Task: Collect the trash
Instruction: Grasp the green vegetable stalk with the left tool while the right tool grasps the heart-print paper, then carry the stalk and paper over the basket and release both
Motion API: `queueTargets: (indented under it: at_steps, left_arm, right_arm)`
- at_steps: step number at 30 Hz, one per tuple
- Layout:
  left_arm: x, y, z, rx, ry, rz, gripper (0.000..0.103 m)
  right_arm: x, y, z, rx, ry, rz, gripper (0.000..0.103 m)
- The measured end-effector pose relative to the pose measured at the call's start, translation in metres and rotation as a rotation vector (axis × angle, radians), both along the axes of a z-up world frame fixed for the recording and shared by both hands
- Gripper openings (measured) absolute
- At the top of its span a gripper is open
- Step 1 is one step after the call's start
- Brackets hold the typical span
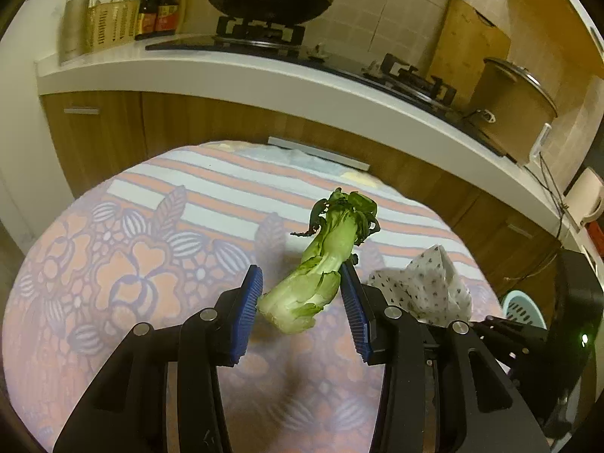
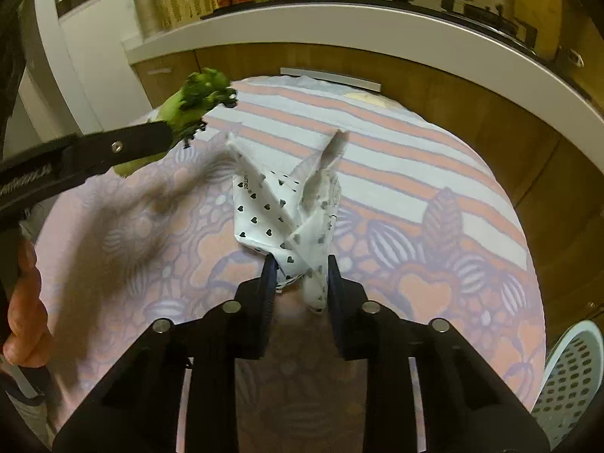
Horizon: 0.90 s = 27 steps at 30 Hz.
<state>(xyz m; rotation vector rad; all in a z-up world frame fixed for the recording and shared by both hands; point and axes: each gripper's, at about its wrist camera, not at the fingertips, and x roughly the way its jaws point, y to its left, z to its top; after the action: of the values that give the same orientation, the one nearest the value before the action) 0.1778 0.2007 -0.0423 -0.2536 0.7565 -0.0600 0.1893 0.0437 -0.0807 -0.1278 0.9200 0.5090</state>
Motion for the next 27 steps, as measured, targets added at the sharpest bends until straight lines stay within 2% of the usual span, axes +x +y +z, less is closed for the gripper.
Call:
queueTargets:
  at_steps: [5,12,19,27]
  left_arm:
    - [-0.015,-0.017,0.010,-0.006,-0.027,-0.015,0.041]
    - [-0.032,-0.053,0.026,-0.034,-0.067,-0.052,0.041]
    - [-0.045,-0.114,0.037,-0.075,-0.100,-0.135,0.041]
    - [-0.053,-0.195,0.040,-0.077,-0.102,-0.263,0.041]
  right_arm:
    - [-0.016,-0.026,0.018,0.056,-0.047,-0.019,0.021]
    - [-0.043,-0.078,0.057,0.081,-0.137,-0.081,0.021]
    - [-0.065,-0.145,0.073,0.079,-0.186,-0.178,0.021]
    - [-0.090,-0.230,0.077,0.060,-0.207,-0.312,0.021]
